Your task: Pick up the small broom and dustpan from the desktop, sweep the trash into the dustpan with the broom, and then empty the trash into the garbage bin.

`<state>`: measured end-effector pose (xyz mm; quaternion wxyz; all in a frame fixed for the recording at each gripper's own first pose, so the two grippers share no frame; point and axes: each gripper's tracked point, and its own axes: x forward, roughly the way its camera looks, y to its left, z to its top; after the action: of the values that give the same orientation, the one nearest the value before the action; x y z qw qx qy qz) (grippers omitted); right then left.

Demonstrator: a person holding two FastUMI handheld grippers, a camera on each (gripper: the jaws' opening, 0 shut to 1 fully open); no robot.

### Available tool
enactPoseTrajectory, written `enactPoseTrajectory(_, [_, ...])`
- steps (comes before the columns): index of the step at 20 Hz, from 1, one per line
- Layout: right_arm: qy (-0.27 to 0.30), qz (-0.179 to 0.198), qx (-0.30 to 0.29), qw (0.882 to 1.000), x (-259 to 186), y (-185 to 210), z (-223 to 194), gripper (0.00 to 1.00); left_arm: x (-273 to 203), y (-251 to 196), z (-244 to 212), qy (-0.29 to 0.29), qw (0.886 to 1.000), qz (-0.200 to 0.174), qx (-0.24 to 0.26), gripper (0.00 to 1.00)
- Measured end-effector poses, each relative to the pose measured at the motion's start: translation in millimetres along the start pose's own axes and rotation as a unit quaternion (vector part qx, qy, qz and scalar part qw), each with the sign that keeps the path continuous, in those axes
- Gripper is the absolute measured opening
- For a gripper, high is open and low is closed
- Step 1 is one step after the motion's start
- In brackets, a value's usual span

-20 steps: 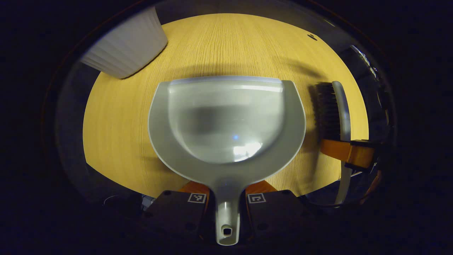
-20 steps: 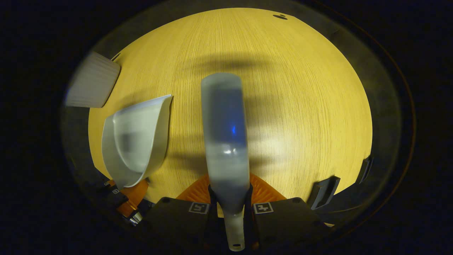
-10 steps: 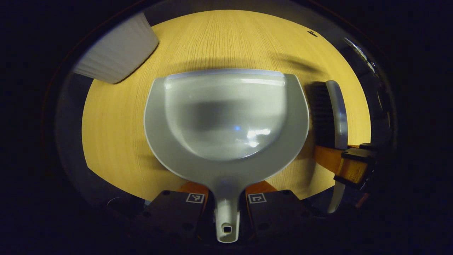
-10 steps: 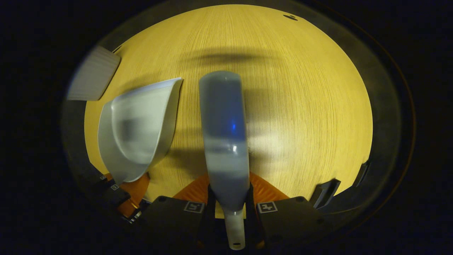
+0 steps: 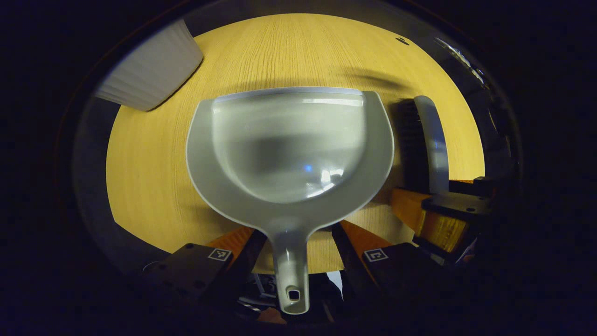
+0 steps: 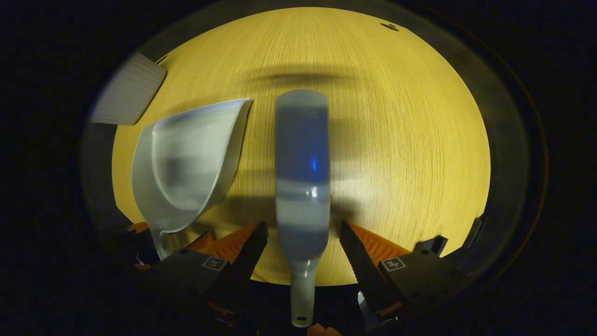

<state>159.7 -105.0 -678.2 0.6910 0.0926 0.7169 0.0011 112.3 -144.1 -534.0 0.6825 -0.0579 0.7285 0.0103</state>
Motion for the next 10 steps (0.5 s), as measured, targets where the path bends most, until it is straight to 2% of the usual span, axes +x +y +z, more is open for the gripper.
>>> enactPoseTrajectory(3, [-0.022, 0.014, -0.002, 1.000, -15.3, -2.0, 1.0, 1.00, -14.5, -3.1, -2.1, -0.041, 0.999, 0.004, 0.020, 0.83])
enactPoseTrajectory(5, [-0.038, 0.028, -0.015, 0.999, -28.2, -0.5, -1.0, 1.00, -28.0, -9.7, -6.8, -0.063, 0.998, 0.005, 0.030, 0.85])
enactPoseTrajectory(9, [-0.092, 0.034, -0.024, 0.995, -63.6, 1.8, -8.1, 1.00, -63.9, -0.4, -3.0, -0.147, 0.986, 0.049, 0.064, 0.85])
enactPoseTrajectory(10, [-0.111, 0.037, -0.021, 0.993, -75.8, 3.1, -9.8, 0.89, -73.6, 1.4, -2.4, -0.172, 0.981, 0.055, 0.074, 0.86])
